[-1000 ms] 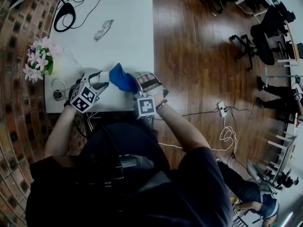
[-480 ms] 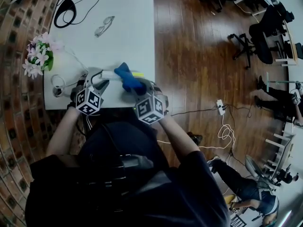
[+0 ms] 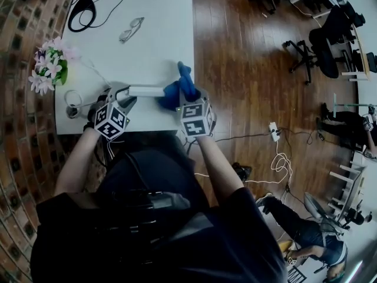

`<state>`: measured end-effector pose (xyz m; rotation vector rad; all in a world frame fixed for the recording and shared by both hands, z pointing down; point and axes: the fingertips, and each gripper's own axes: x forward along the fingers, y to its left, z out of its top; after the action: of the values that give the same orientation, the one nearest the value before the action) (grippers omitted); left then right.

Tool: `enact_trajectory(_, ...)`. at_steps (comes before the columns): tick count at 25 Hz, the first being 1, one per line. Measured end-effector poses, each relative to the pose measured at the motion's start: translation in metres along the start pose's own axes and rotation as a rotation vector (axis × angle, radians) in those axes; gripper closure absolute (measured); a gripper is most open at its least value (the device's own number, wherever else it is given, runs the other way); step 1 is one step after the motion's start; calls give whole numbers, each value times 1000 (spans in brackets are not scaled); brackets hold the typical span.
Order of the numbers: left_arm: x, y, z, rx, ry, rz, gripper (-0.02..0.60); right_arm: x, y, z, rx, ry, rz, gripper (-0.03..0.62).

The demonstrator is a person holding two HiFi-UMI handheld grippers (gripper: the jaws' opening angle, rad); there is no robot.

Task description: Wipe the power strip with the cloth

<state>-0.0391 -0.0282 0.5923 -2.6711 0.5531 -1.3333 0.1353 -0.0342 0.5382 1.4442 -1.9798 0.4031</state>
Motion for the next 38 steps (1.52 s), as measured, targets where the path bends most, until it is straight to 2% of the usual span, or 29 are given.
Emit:
enact_trajectory(9, 1, 0, -3, -19, 12, -41, 382, 3, 9, -2, -77, 6, -82, 549)
enact_trajectory(14, 3, -2, -2, -23, 35, -90, 383, 6, 27, 3, -132, 10, -111, 554)
enact_trajectory(17, 4, -1, -3, -19, 34, -91, 383, 10, 40, 8, -157, 13, -104, 557)
enact_trajectory(28, 3, -4, -2, -11, 11, -131, 391, 14, 53, 13, -52, 60, -95, 559)
enact_trajectory(38, 3, -4, -2, -29, -6, -146, 394, 19, 59, 16, -127, 124, -77, 563)
